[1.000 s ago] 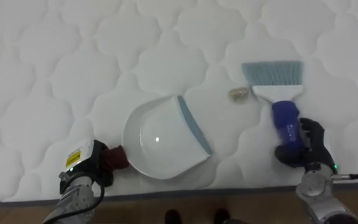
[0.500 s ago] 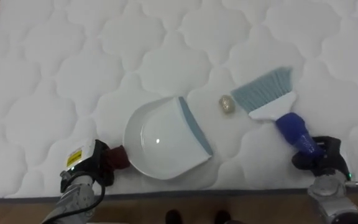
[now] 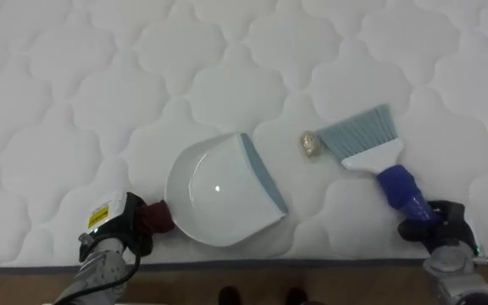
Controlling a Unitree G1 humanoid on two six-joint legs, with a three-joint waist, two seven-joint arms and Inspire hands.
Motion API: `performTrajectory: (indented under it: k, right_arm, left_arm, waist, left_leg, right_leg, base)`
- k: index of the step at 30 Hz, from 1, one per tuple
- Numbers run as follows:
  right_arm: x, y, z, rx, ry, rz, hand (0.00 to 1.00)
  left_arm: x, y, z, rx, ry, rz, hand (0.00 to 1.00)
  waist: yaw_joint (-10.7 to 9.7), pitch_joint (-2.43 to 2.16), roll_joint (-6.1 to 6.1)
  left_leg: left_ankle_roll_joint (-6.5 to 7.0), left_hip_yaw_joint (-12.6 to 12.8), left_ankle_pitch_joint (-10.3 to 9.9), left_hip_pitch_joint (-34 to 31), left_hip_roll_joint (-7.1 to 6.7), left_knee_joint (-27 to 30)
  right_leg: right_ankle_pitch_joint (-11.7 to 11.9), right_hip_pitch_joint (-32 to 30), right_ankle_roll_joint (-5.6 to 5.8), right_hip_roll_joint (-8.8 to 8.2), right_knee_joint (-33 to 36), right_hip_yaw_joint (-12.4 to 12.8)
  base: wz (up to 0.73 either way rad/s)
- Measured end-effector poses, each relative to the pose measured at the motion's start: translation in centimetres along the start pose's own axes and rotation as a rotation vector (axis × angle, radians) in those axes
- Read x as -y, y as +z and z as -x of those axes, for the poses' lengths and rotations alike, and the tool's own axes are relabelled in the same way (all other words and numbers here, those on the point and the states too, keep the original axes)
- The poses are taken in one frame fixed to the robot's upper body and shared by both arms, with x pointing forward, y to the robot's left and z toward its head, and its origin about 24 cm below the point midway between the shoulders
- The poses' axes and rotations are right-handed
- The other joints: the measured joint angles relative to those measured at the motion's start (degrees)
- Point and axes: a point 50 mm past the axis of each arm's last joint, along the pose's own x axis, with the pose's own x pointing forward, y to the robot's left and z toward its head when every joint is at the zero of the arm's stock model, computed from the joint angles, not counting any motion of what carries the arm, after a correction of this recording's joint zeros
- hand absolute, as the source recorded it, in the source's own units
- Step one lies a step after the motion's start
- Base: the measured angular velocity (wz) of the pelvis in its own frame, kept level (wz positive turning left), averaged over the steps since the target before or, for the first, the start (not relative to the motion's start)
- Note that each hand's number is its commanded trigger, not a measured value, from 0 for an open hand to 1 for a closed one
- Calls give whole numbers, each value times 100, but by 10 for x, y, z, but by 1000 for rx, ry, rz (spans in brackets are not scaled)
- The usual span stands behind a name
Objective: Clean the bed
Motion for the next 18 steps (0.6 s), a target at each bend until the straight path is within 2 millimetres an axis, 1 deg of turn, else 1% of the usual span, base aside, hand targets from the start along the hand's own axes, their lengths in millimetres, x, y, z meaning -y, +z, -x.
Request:
performTrajectory:
  k: [2, 5, 7, 8, 10, 11, 12, 13, 14, 16, 17, 18]
  right_arm:
    - [4, 0, -2, 3, -11, 16, 100]
    - [11, -2, -4, 11, -28, 71, 100]
    - [19, -3, -7, 18, -47, 111, 100]
    - [25, -3, -9, 14, -62, 128, 100]
    - [31, -4, -11, 16, -74, 178, 100]
    - [37, -1, -13, 28, -80, 227, 100]
    - [44, 4, -16, 47, -90, 273, 100]
    - [56, 8, -20, 60, -106, 322, 100]
    - [62, 9, -22, 62, -116, 354, 100]
    - [80, 13, -27, 73, -148, 464, 100]
    - [83, 15, -27, 79, -155, 494, 100]
    - [89, 21, -30, 94, -160, 557, 100]
  left_arm:
    - [-1, 0, 0, 2, 3, -1, 100]
    - [-5, -4, -1, -1, 12, -22, 100]
    - [-9, -6, -2, 5, 22, -50, 100]
    - [-14, -8, -3, 7, 32, -70, 100]
    - [-24, -12, -4, 11, 57, -111, 100]
    - [-31, -14, -5, 16, 77, -126, 100]
    - [-38, -14, -7, 24, 96, -147, 100]
    - [-42, -12, -8, 40, 108, -172, 100]
    - [-44, -11, -9, 46, 113, -185, 100]
    - [-49, -9, -10, 48, 131, -223, 100]
    - [-51, -9, -10, 50, 137, -232, 100]
    - [-56, -9, -11, 57, 151, -248, 100]
  waist:
    - [-1, 5, -10]
    - [-5, 7, -64]
    - [14, 5, -87]
    - [18, 5, -124]
    - [29, 4, -235]
    - [39, 6, -314]
    - [32, 10, -363]
    - [31, 10, -413]
    - [43, 4, -449]
    - [118, -1, -594]
    - [128, -7, -625]
    - [147, 3, -703]
  left_leg:
    - [0, -3, 0, -19, 1, 27]
    - [0, -2, 0, -26, 10, 47]
    - [0, -1, 0, -35, 9, 50]
    - [0, 4, 0, -40, 9, 49]
    - [0, 22, 0, -41, 10, 50]
    - [0, 27, 0, -66, 17, 70]
    - [0, 6, -1, -125, 29, 129]
    - [0, -20, 0, -149, 28, 146]
    - [0, -23, 0, -150, 29, 149]
    - [-2, -43, -2, -175, 66, 208]
    - [-3, -59, -3, -200, 82, 225]
    - [-5, -63, -7, -213, 105, 234]
  right_leg:
    - [0, -1, 0, -3, 8, -7]
    - [0, 0, 0, 3, 8, -12]
    - [0, -12, 0, -1, 17, -11]
    - [0, -31, 0, -1, 32, 0]
    - [-11, -62, -12, 0, 76, 33]
    - [-14, -99, -18, 6, 100, 48]
    - [-10, -123, -24, 7, 114, 21]
    - [-7, -127, -28, 5, 116, -6]
    - [-7, -124, -28, 6, 117, -9]
    - [-1, -98, -39, 40, 99, -35]
    - [6, -100, -47, 63, 85, -37]
    - [20, -111, -66, 82, 81, -45]
  base:
    - [0]
    - [0]
    - [0]
    - [-4]
    - [-6]
    - [0]
    - [4]
    - [9]
    - [7]
    - [4]
    - [0]
    - [0]
